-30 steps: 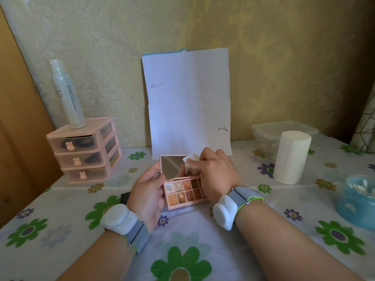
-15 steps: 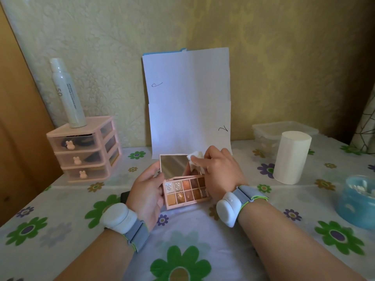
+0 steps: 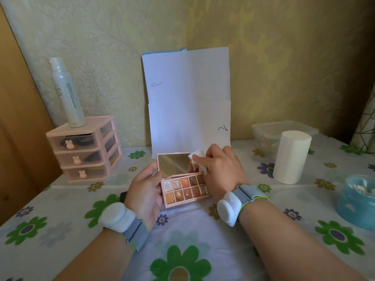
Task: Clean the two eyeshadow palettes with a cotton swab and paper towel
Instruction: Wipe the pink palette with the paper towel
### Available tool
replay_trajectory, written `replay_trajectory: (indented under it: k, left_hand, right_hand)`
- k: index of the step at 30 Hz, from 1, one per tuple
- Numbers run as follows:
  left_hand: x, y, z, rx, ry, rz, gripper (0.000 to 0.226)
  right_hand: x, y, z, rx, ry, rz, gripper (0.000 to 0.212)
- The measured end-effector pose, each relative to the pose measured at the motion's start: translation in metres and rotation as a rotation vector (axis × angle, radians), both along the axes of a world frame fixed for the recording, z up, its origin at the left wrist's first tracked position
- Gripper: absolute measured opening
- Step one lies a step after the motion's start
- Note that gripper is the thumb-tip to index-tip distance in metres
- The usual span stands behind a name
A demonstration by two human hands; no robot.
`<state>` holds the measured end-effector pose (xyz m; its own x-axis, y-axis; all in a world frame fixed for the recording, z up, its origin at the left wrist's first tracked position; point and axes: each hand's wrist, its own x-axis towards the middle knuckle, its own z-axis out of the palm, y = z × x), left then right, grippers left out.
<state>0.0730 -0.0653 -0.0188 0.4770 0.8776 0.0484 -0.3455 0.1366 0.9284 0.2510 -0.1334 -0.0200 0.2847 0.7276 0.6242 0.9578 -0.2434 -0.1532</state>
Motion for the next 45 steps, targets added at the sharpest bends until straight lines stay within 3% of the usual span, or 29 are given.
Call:
replay_trajectory:
  k: [5, 12, 19, 25, 29, 33, 40, 45]
  left_hand:
    - [-0.001, 0.003, -0.002, -0.007, 0.032, 0.02, 0.034]
    - [0.001, 0.001, -0.001, -0.002, 0.032, -0.002, 0.033]
    - [-0.001, 0.003, -0.002, 0.006, 0.044, 0.032, 0.035]
    - [0.001, 0.004, -0.004, 0.018, 0.072, 0.024, 0.032]
    - [0.002, 0.005, -0.006, 0.025, 0.08, 0.019, 0.035]
    - [0.004, 0.004, -0.005, 0.03, 0.046, 0.012, 0.036]
    - [0.002, 0.005, -0.007, 0.036, 0.084, -0.001, 0.035]
    - [0.003, 0.004, -0.006, 0.042, 0.037, -0.023, 0.036]
  right_hand:
    - [0.007, -0.006, 0.007, -0.195, 0.084, 0.162, 0.047]
    - [-0.001, 0.001, 0.002, 0.055, 0.025, 0.025, 0.043]
    - [0.004, -0.004, 0.007, -0.133, 0.072, 0.135, 0.044]
    - [-0.002, 0.002, 0.001, 0.029, 0.009, 0.018, 0.041]
    - [-0.015, 0.007, 0.004, -0.028, 0.007, 0.104, 0.028]
    - [-0.038, 0.009, 0.011, -0.053, -0.008, 0.197, 0.033]
    - [-0.02, 0.004, 0.005, -0.065, 0.004, -0.021, 0.044]
    - [-0.046, 0.009, 0.01, -0.068, 0.039, 0.142, 0.046]
